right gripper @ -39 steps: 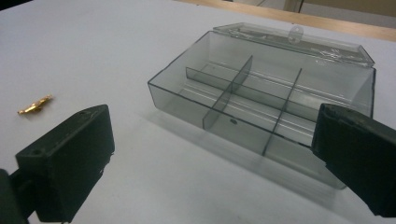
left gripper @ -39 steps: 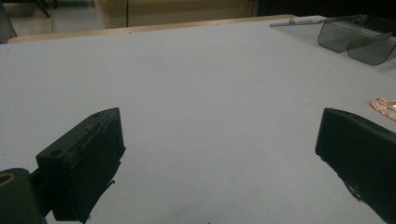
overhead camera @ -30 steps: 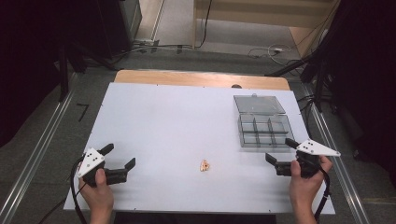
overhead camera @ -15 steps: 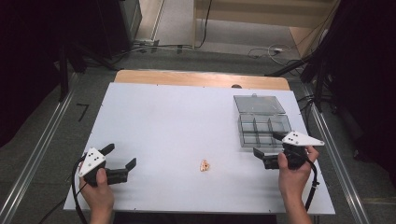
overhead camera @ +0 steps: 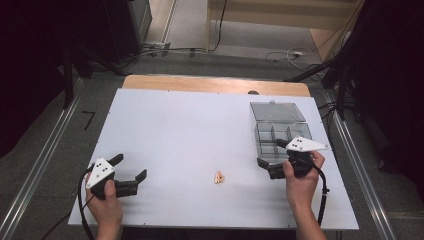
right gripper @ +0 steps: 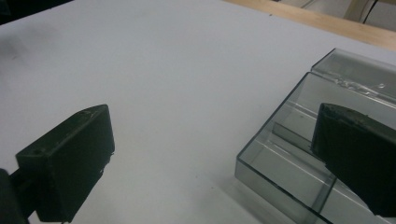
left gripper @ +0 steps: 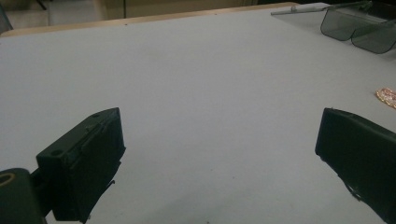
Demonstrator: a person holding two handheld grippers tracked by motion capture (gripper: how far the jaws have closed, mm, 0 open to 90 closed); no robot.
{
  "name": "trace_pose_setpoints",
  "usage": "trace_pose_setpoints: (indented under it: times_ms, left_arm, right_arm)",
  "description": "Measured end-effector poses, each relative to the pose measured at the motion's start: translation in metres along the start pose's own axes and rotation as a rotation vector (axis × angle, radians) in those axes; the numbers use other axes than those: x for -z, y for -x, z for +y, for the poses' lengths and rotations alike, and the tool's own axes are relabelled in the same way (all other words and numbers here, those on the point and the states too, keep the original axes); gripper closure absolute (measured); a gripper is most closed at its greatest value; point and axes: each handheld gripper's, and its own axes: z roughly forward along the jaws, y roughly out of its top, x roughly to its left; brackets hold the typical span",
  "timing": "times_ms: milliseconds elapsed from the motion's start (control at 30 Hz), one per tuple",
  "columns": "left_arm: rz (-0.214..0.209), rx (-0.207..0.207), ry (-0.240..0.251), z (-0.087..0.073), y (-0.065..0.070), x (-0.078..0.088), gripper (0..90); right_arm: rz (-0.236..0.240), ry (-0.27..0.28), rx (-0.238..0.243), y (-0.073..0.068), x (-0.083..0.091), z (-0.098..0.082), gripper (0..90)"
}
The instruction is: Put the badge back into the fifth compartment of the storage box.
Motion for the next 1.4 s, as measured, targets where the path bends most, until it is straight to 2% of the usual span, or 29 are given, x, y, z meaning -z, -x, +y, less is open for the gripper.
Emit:
trace_pose_setpoints:
  times_ms: [133,400,467,533,633,867,1000,1233,1333,1400]
  left_arm:
    - [-0.006,-0.003,-0.008,0.001,0.000,-0.001,1.9]
    - [-0.008,-0.005,-0.012,0.000,0.000,-0.001,1.9]
    - [-0.009,-0.007,-0.011,0.000,0.001,-0.001,1.9]
    - [-0.008,-0.007,-0.012,0.000,0.001,-0.001,1.9]
    - [-0.010,-0.008,-0.012,0.000,0.001,-0.002,1.9]
    - [-0.012,-0.017,-0.022,0.001,0.002,-0.002,2.0]
    - [-0.011,-0.017,-0.018,0.000,0.002,-0.002,2.0]
    - [-0.012,-0.022,-0.021,0.001,0.002,-0.002,2.0]
    - [-0.012,-0.023,-0.023,0.001,0.002,-0.002,2.0]
    - [-0.013,-0.023,-0.021,0.001,0.002,-0.002,2.0]
  right_arm:
    - [0.022,-0.025,-0.003,-0.009,-0.008,0.003,0.0]
    - [0.083,-0.065,0.020,-0.029,-0.028,0.010,0.0]
    - [0.094,-0.076,0.027,-0.034,-0.033,0.011,4.9]
    - [0.125,-0.098,0.037,-0.038,-0.039,0.011,4.9]
    - [0.147,-0.123,0.048,-0.045,-0.047,0.012,4.9]
    - [0.206,-0.173,0.041,-0.059,-0.063,0.012,4.9]
    - [0.243,-0.204,0.046,-0.066,-0.072,0.010,8.6]
    - [0.226,-0.244,0.048,-0.076,-0.083,0.007,14.2]
    - [0.197,-0.245,0.042,-0.080,-0.086,0.006,22.8]
    - [0.201,-0.252,0.037,-0.081,-0.088,0.005,26.4]
